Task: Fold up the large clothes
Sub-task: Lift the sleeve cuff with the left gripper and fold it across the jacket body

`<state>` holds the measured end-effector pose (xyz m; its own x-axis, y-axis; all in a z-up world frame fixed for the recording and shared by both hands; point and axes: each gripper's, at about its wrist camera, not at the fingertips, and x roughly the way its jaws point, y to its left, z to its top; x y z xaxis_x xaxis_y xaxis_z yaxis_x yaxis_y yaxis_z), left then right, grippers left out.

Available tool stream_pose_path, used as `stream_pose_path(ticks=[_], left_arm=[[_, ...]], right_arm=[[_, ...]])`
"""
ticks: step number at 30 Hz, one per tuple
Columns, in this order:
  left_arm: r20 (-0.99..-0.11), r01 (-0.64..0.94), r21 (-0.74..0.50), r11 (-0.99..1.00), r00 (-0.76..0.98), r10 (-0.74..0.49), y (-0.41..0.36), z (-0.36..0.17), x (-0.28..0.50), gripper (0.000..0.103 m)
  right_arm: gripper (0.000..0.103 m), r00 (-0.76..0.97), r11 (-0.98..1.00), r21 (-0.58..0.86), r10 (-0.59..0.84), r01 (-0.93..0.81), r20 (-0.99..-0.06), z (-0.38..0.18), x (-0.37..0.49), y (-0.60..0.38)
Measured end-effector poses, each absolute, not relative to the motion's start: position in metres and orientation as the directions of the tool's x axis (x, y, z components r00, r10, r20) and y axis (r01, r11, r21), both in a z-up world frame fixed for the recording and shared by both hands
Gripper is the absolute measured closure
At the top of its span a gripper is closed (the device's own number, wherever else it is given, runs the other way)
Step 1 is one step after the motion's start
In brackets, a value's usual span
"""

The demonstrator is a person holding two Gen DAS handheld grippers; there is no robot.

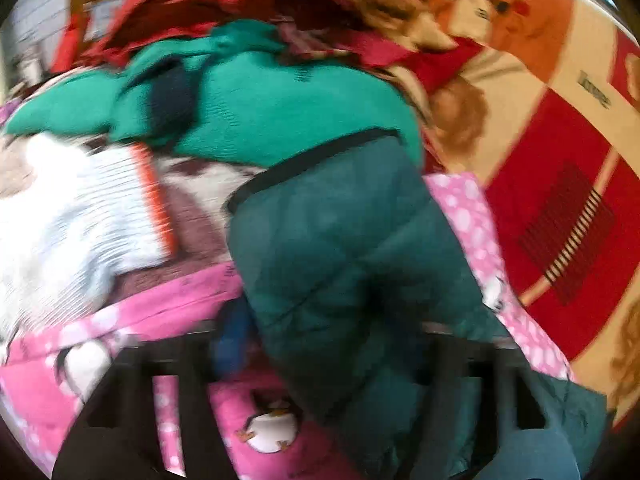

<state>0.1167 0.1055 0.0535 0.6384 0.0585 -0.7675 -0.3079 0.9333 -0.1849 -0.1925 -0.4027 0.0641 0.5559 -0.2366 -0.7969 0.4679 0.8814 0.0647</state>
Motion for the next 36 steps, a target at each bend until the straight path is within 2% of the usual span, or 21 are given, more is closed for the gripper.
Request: stream_pose_path(ticks=[1,2,8,15,23,36], left_arm=[[-0.775,-0.298,-0.185,0.937,0.631,0.048,0.106,0.054,0.118,0.077],[-0.774,-0.291,-0.204,0.935,0.632,0.027,0.107,0.056,0.116,0.084],[-0.720,-0.199,-0.319,0.927,0.686,-0.101,0.103,0.088,0.087,0.092],[-0.668,-0.022,-0.330,0.944,0.712,-0.217,0.065,0.123,0.041,0.093],[-0.636,0.167,-0.263,0.950,0.711,-0.301,-0.005,0.151,-0.010,0.093],[-0.684,0.381,-0.203,0.902,0.604,-0.410,-0.115,0.150,-0.058,0.094]], right_arm=[[0.001,0.556,0.882,0.064,-0.237,0.468,-0.797,0.064,-0.192,-0.402],[0.001,0.555,0.882,0.062,-0.237,0.467,-0.797,0.064,-0.192,-0.402],[0.001,0.555,0.880,0.061,-0.241,0.471,-0.796,0.065,-0.196,-0.406],[0.001,0.557,0.876,0.064,-0.246,0.478,-0.793,0.069,-0.206,-0.407],[0.001,0.553,0.866,0.043,-0.279,0.498,-0.785,0.076,-0.221,-0.415],[0.001,0.545,0.844,0.046,-0.302,0.534,-0.782,0.077,-0.253,-0.435]])
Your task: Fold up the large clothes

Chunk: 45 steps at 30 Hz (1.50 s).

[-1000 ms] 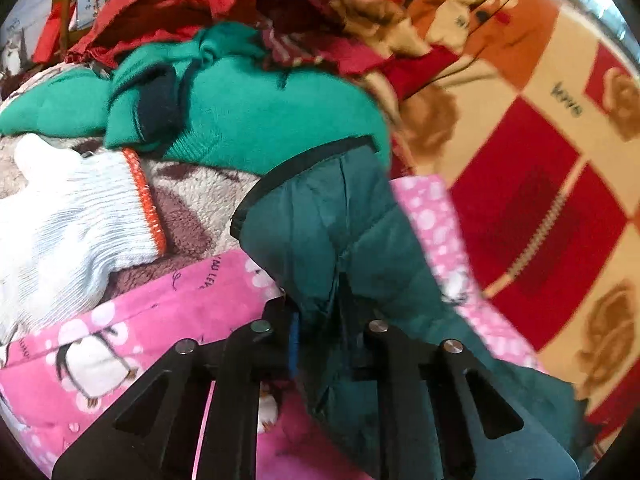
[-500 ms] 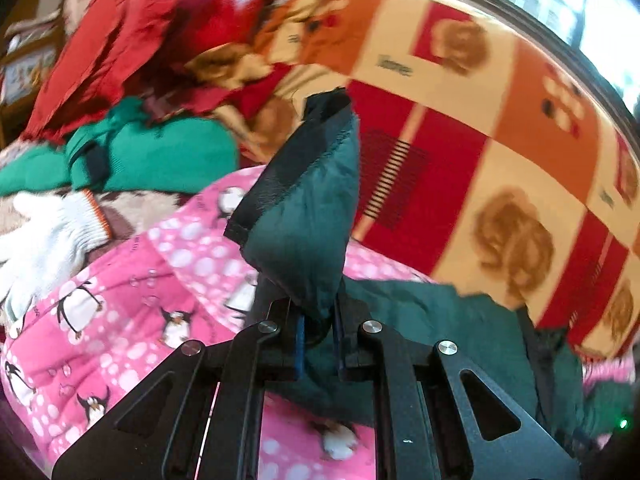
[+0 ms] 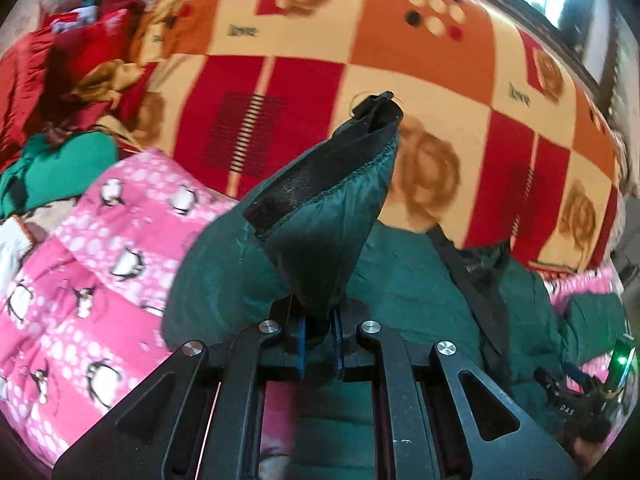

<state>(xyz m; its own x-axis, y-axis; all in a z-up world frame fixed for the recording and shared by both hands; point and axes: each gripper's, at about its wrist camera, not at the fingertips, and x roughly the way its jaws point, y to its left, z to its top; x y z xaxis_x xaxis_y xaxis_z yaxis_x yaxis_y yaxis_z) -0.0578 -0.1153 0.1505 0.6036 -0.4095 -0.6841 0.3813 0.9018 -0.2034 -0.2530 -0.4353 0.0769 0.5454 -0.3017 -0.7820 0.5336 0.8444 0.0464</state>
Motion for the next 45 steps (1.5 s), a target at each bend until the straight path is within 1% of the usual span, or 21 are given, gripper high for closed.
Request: stream_pose_path(ticks=[19,30,37,38,39,40,41,42,43,44,45], left_arm=[[-0.727,0.562,-0.163,0.811,0.487,-0.484,-0.253,0.142,-0.109,0.095],[-0.802,0.653,-0.150,0.742,0.358,-0.477,-0.344,0.092,-0.146,0.095],[-0.834,0.684,-0.152,0.713,0.299,-0.464,-0.366,0.061,-0.161,0.095],[-0.831,0.680,-0.162,0.716,0.297,-0.470,-0.365,0.060,-0.161,0.092],[-0.826,0.674,-0.197,0.712,0.277,-0.491,-0.362,0.059,-0.159,0.090],[-0.823,0.671,-0.236,0.702,0.247,-0.512,-0.356,0.060,-0.156,0.082],[-0.820,0.669,-0.266,0.694,0.221,-0.528,-0.356,0.061,-0.155,0.071],[-0.813,0.664,-0.319,0.676,0.175,-0.556,-0.351,0.063,-0.153,0.064],[-0.806,0.660,-0.348,0.665,0.152,-0.572,-0.348,0.067,-0.152,0.052],[-0.795,0.660,-0.368,0.655,0.142,-0.590,-0.340,0.075,-0.152,0.046],[-0.788,0.665,-0.364,0.652,0.153,-0.596,-0.337,0.081,-0.154,0.044]], right_arm=[[0.001,0.526,0.798,0.072,-0.323,0.598,-0.787,0.071,-0.296,-0.472],[0.001,0.509,0.772,0.087,-0.325,0.629,-0.797,0.066,-0.316,-0.491],[0.001,0.499,0.753,0.110,-0.312,0.648,-0.808,0.059,-0.320,-0.499],[0.001,0.502,0.753,0.114,-0.311,0.649,-0.807,0.060,-0.320,-0.499],[0.001,0.505,0.751,0.116,-0.312,0.649,-0.805,0.062,-0.321,-0.499],[0.001,0.507,0.751,0.117,-0.314,0.650,-0.803,0.063,-0.321,-0.498],[0.001,0.512,0.751,0.120,-0.315,0.650,-0.799,0.066,-0.321,-0.497],[0.001,0.517,0.750,0.124,-0.316,0.649,-0.795,0.069,-0.321,-0.496],[0.001,0.524,0.751,0.129,-0.316,0.648,-0.791,0.072,-0.320,-0.494],[0.001,0.530,0.752,0.135,-0.313,0.645,-0.788,0.075,-0.319,-0.493],[0.001,0.535,0.754,0.140,-0.310,0.642,-0.786,0.077,-0.317,-0.492]])
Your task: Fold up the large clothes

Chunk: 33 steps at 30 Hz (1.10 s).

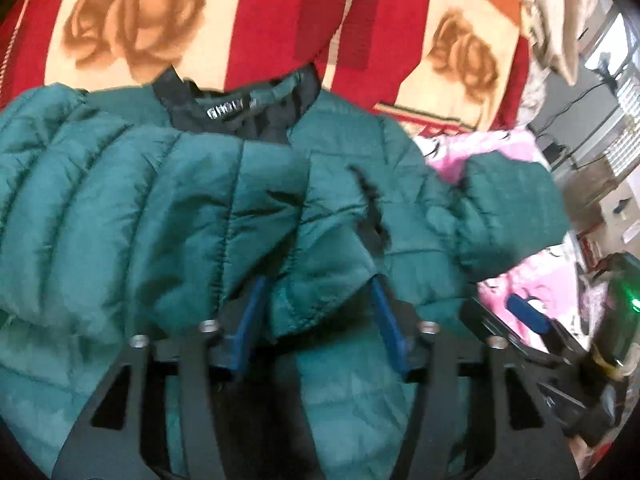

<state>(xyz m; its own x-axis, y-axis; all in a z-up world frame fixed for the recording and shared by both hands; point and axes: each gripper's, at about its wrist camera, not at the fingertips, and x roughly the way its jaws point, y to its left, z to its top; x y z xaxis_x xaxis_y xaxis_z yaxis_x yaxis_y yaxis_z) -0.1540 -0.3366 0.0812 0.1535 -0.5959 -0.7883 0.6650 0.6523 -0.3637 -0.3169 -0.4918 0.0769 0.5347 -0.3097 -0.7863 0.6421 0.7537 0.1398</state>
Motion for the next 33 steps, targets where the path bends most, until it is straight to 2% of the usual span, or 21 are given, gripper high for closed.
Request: stream_pose_path(ticks=[3,7,11,12,13,14,16,18,19,20,27,30,33], left_arm=[[-0.768,0.692,-0.311,0.651,0.221,-0.601,-0.312,0.105,-0.158,0.034],[-0.758,0.686,-0.272,0.675,0.279,-0.589,-0.272,0.123,-0.148,0.034],[-0.751,0.620,-0.222,0.753,0.384,-0.537,-0.222,0.131,-0.128,0.034],[-0.749,0.597,-0.214,0.773,0.408,-0.522,-0.209,0.132,-0.120,0.034],[-0.749,0.578,-0.210,0.789,0.423,-0.510,-0.200,0.132,-0.115,0.034],[-0.749,0.553,-0.211,0.806,0.438,-0.497,-0.189,0.130,-0.108,0.034],[-0.752,0.492,-0.228,0.840,0.458,-0.473,-0.165,0.128,-0.092,0.034],[-0.754,0.446,-0.239,0.863,0.474,-0.454,-0.148,0.126,-0.081,0.034],[-0.755,0.431,-0.241,0.870,0.481,-0.447,-0.143,0.124,-0.078,0.034],[-0.755,0.401,-0.246,0.882,0.491,-0.434,-0.135,0.123,-0.072,0.034],[-0.758,0.315,-0.295,0.902,0.498,-0.422,-0.115,0.114,-0.053,0.034],[-0.766,0.335,-0.277,0.900,0.488,-0.418,-0.125,0.108,-0.054,0.034],[-0.783,0.366,-0.246,0.898,0.471,-0.406,-0.141,0.098,-0.059,0.034]], right_arm=[[0.001,0.564,0.765,0.174,-0.279,0.620,-0.777,0.086,-0.308,-0.485],[0.001,0.606,0.790,0.247,-0.189,0.561,-0.772,0.089,-0.284,-0.472],[0.001,0.611,0.817,0.261,-0.135,0.514,-0.780,0.076,-0.253,-0.454],[0.005,0.605,0.823,0.263,-0.119,0.504,-0.787,0.069,-0.244,-0.449],[0.017,0.595,0.827,0.262,-0.106,0.498,-0.797,0.063,-0.237,-0.447],[0.024,0.583,0.831,0.259,-0.093,0.493,-0.807,0.056,-0.230,-0.445],[0.056,0.572,0.836,0.280,-0.048,0.471,-0.819,0.040,-0.216,-0.441],[0.067,0.604,0.834,0.309,-0.035,0.457,-0.797,0.037,-0.214,-0.440],[0.078,0.612,0.848,0.289,-0.051,0.444,-0.789,0.042,-0.213,-0.437],[0.081,0.620,0.863,0.261,-0.074,0.433,-0.781,0.048,-0.213,-0.435],[0.085,0.628,0.878,0.048,-0.301,0.476,-0.718,0.087,-0.224,-0.456],[0.085,0.586,0.844,0.016,-0.358,0.536,-0.727,0.082,-0.223,-0.480],[0.085,0.524,0.823,-0.015,-0.375,0.567,-0.764,0.053,-0.213,-0.500]])
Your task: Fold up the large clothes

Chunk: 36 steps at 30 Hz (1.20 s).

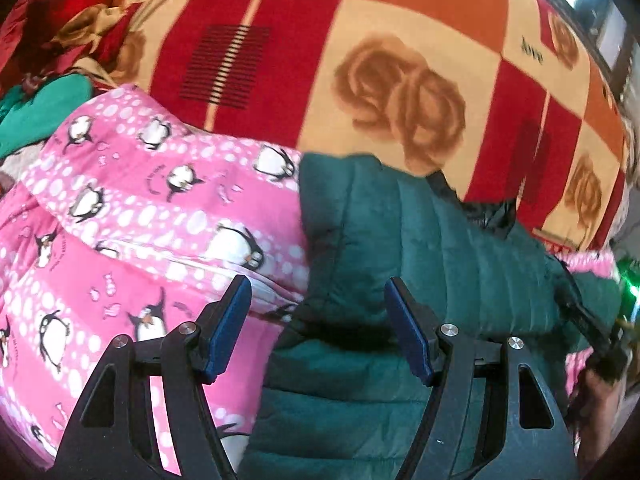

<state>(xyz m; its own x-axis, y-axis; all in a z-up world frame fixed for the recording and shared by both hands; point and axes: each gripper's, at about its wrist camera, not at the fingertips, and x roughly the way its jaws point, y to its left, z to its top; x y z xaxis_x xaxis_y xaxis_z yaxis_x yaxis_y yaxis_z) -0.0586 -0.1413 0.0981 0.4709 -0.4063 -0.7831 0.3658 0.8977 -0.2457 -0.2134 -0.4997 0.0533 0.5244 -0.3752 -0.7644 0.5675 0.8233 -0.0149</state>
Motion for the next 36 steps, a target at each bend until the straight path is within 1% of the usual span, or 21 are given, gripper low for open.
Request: stream_pose_path(ticks=[2,3,4,5,6,7,11,14,17,21,23,25,30,33,36], left_arm=[[-0.789,0.379,-0.231,0.896,0.466,-0.400,-0.153,0.093,-0.061,0.034],[-0.792,0.387,-0.220,0.896,0.465,-0.395,-0.160,0.090,-0.062,0.034],[-0.792,0.393,-0.213,0.895,0.466,-0.393,-0.165,0.089,-0.063,0.034],[-0.789,0.399,-0.207,0.893,0.471,-0.394,-0.169,0.089,-0.064,0.034],[-0.785,0.402,-0.202,0.893,0.480,-0.393,-0.172,0.089,-0.064,0.034],[-0.779,0.403,-0.194,0.894,0.490,-0.390,-0.176,0.089,-0.064,0.034],[-0.763,0.403,-0.173,0.899,0.522,-0.381,-0.197,0.090,-0.058,0.034],[-0.763,0.403,-0.166,0.900,0.525,-0.376,-0.215,0.086,-0.052,0.034],[-0.766,0.412,-0.122,0.903,0.540,-0.350,-0.234,0.079,-0.049,0.034],[-0.780,0.431,-0.037,0.902,0.551,-0.295,-0.254,0.064,-0.049,0.032],[-0.778,0.432,-0.041,0.901,0.551,-0.300,-0.255,0.058,-0.049,0.027],[-0.777,0.432,-0.059,0.900,0.547,-0.313,-0.254,0.051,-0.047,0.026],[-0.771,0.431,-0.029,0.902,0.565,-0.295,-0.258,0.045,-0.051,0.024],[-0.769,0.431,-0.029,0.902,0.567,-0.296,-0.258,0.044,-0.051,0.024],[-0.766,0.430,-0.029,0.902,0.571,-0.296,-0.258,0.043,-0.052,0.023]], right_arm=[[0.085,0.504,0.823,-0.005,-0.352,0.568,-0.789,0.038,-0.207,-0.505],[0.080,0.502,0.825,0.008,-0.337,0.565,-0.796,0.035,-0.208,-0.506],[0.066,0.504,0.822,0.018,-0.331,0.569,-0.798,0.037,-0.210,-0.507],[0.057,0.507,0.816,0.021,-0.339,0.577,-0.793,0.041,-0.213,-0.507],[0.042,0.521,0.811,0.033,-0.344,0.584,-0.781,0.048,-0.219,-0.508],[0.034,0.536,0.807,0.045,-0.348,0.588,-0.769,0.055,-0.224,-0.508],[0.034,0.600,0.838,0.070,-0.326,0.541,-0.731,0.083,-0.228,-0.494],[0.034,0.649,0.886,0.107,-0.243,0.451,-0.721,0.093,-0.211,-0.478],[0.034,0.651,0.905,0.138,-0.178,0.403,-0.738,0.086,-0.187,-0.469],[0.033,0.609,0.907,0.128,-0.161,0.402,-0.777,0.060,-0.161,-0.464],[0.029,0.572,0.902,0.104,-0.173,0.419,-0.802,0.041,-0.151,-0.466],[0.024,0.571,0.897,0.104,-0.180,0.430,-0.801,0.036,-0.150,-0.468],[0.024,0.560,0.894,0.105,-0.179,0.436,-0.809,0.050,-0.156,-0.467],[0.024,0.594,0.895,0.129,-0.170,0.427,-0.786,0.065,-0.171,-0.465],[0.024,0.617,0.908,0.124,-0.167,0.400,-0.769,0.074,-0.182,-0.453]])
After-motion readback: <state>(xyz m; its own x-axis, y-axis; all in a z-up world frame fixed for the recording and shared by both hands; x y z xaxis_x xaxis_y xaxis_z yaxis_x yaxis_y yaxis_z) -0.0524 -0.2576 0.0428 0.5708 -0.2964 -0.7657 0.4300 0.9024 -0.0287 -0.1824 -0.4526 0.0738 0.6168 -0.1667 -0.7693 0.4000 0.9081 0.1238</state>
